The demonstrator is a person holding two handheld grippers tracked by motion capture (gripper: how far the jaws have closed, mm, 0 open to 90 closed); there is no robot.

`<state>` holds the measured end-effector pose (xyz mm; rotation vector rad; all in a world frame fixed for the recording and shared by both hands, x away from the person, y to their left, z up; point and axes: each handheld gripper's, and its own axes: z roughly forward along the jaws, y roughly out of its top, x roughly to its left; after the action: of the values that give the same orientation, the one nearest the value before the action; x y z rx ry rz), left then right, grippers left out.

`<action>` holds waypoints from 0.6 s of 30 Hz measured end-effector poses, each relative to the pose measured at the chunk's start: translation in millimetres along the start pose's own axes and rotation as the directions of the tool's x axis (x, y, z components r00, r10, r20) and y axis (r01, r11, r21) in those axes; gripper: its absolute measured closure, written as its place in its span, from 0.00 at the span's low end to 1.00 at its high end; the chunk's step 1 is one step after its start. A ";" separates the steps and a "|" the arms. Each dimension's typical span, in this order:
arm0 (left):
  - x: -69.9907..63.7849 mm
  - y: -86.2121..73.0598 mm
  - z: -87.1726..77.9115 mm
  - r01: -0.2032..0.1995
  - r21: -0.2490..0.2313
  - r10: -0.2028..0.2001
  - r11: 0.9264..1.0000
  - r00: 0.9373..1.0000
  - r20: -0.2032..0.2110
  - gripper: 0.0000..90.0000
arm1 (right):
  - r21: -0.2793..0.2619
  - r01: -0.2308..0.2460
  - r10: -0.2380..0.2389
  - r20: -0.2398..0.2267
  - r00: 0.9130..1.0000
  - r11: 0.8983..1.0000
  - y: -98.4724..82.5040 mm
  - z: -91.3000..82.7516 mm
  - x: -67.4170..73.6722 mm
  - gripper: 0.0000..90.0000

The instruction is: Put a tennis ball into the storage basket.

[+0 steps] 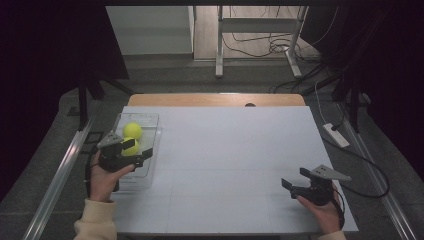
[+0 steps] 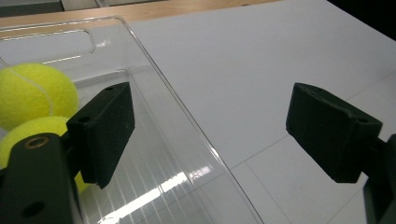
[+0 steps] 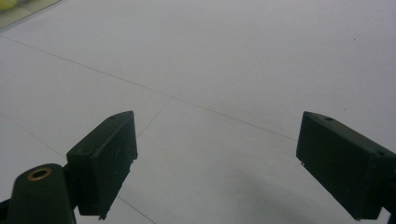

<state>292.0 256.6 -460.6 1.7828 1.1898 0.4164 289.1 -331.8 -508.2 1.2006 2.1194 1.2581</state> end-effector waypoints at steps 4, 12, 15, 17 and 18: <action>-8.4 -2.9 -1.3 -0.020 -0.004 0.020 1.000 0.999 0.035 0.18 | -0.002 0.006 -0.006 0.008 1.000 1.000 0.6 -2.2 1.0 0.13; -32.1 -10.8 3.5 -0.086 -0.026 0.088 0.996 0.991 0.103 0.17 | -0.008 0.003 -0.003 0.006 1.000 1.000 1.8 -2.2 0.7 0.13; -40.6 -17.7 6.8 -0.109 -0.031 0.112 0.994 0.985 0.130 0.17 | -0.012 -0.006 0.006 -0.003 1.000 1.000 2.2 -1.8 -0.5 0.13; -44.7 -22.0 9.5 -0.127 -0.023 0.129 0.992 0.983 0.134 0.16 | -0.012 -0.011 0.011 -0.004 1.000 1.000 2.2 -2.2 -1.6 0.13; -46.3 -24.2 11.4 -0.132 -0.018 0.134 0.991 0.981 0.138 0.16 | -0.017 -0.016 0.016 -0.007 1.000 1.000 2.0 -2.2 -2.5 0.13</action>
<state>264.7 213.8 -477.4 1.8583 0.9744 0.3681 289.9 -334.5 -505.5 1.2101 2.1040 1.2864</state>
